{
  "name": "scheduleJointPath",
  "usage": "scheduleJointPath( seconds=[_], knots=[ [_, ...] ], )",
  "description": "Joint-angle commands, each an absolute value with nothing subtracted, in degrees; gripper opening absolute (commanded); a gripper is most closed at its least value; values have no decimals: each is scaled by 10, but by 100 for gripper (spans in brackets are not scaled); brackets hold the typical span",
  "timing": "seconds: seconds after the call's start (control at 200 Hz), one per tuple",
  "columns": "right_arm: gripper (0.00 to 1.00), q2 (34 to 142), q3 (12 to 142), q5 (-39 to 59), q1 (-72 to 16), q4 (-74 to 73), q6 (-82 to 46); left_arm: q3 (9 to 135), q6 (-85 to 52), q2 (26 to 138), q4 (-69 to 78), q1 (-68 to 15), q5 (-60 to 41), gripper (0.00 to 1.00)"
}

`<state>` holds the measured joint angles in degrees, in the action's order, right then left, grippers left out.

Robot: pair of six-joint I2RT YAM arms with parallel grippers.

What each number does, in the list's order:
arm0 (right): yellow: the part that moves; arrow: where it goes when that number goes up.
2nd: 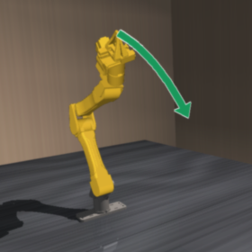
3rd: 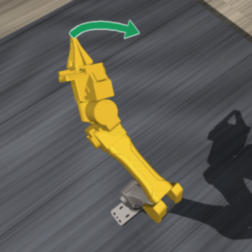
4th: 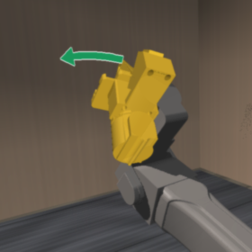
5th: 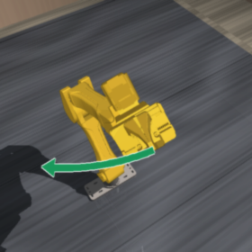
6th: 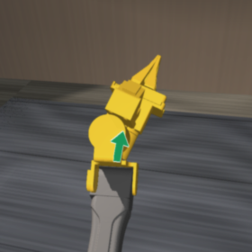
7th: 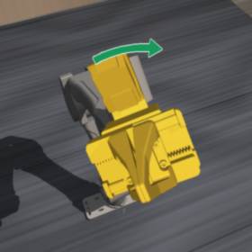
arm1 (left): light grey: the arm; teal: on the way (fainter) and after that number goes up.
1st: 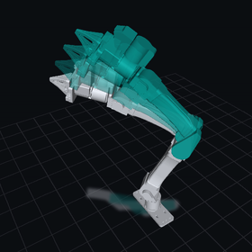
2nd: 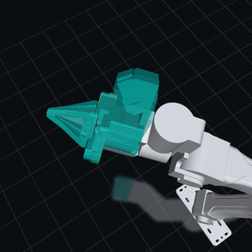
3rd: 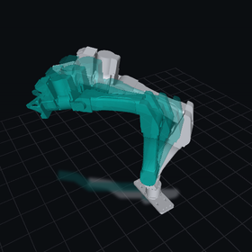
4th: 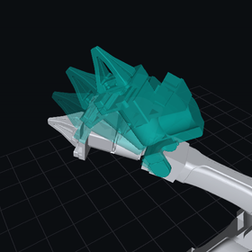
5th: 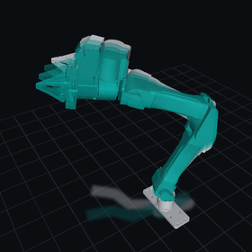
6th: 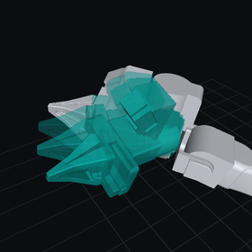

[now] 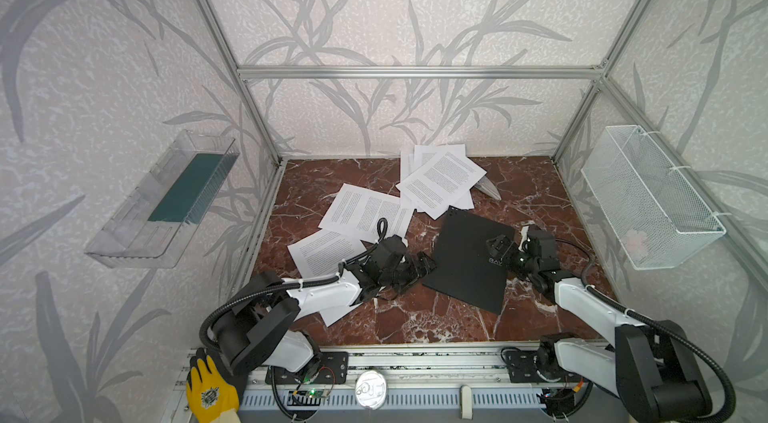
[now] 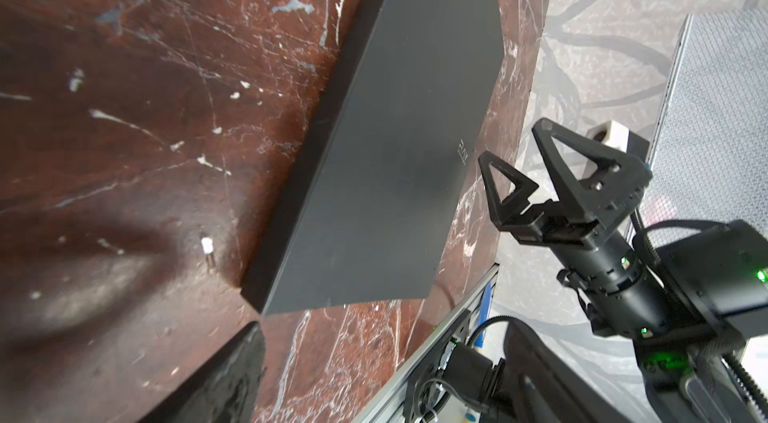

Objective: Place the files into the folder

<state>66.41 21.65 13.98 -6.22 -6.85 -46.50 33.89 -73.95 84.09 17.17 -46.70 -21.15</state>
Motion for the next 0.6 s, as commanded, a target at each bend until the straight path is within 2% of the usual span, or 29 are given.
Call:
scheduleJointPath(
  seconds=[0.0,0.335,0.595],
  knots=[
    [99,673,212,150,-63,-80,-465,335,-782,868,228,-480,-221,89],
    [99,685,211,161,-64,-90,-471,329,-812,925,297,-498,-227,86],
    [100,688,212,158,-64,-91,-470,332,-780,885,206,-503,-210,85]
  ],
)
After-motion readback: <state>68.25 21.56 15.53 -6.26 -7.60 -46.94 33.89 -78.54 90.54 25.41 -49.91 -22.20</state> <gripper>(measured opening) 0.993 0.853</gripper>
